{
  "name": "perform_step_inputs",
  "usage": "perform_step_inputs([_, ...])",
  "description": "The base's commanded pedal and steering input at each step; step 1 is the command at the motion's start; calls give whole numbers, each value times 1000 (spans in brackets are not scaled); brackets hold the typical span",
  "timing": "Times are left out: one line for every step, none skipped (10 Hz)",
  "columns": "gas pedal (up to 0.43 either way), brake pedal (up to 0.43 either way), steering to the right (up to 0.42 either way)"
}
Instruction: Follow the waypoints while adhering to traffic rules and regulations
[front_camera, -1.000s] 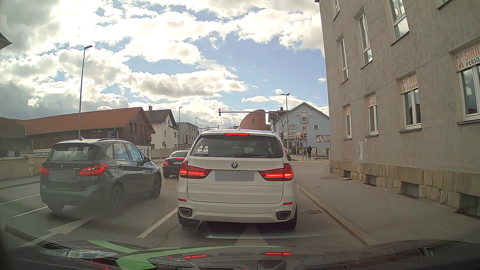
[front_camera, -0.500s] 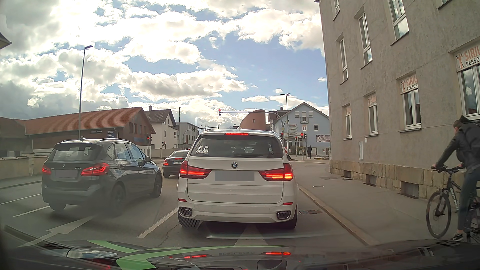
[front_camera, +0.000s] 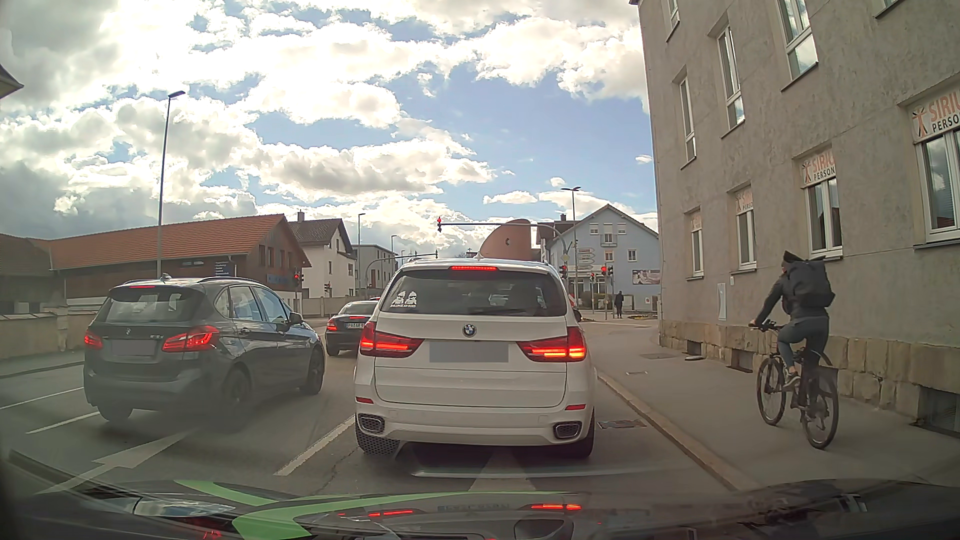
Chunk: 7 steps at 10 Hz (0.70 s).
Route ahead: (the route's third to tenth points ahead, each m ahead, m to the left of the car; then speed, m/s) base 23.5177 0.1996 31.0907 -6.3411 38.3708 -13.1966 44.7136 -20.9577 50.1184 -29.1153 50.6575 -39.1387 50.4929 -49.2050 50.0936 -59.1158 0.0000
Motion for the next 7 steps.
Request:
perform_step_inputs([0, 287, -4])
perform_step_inputs([0, 287, -4])
perform_step_inputs([0, 287, -4])
perform_step_inputs([0, 287, -4])
perform_step_inputs([0, 287, -4])
perform_step_inputs([0, 287, -4])
perform_step_inputs([0, 287, -4])
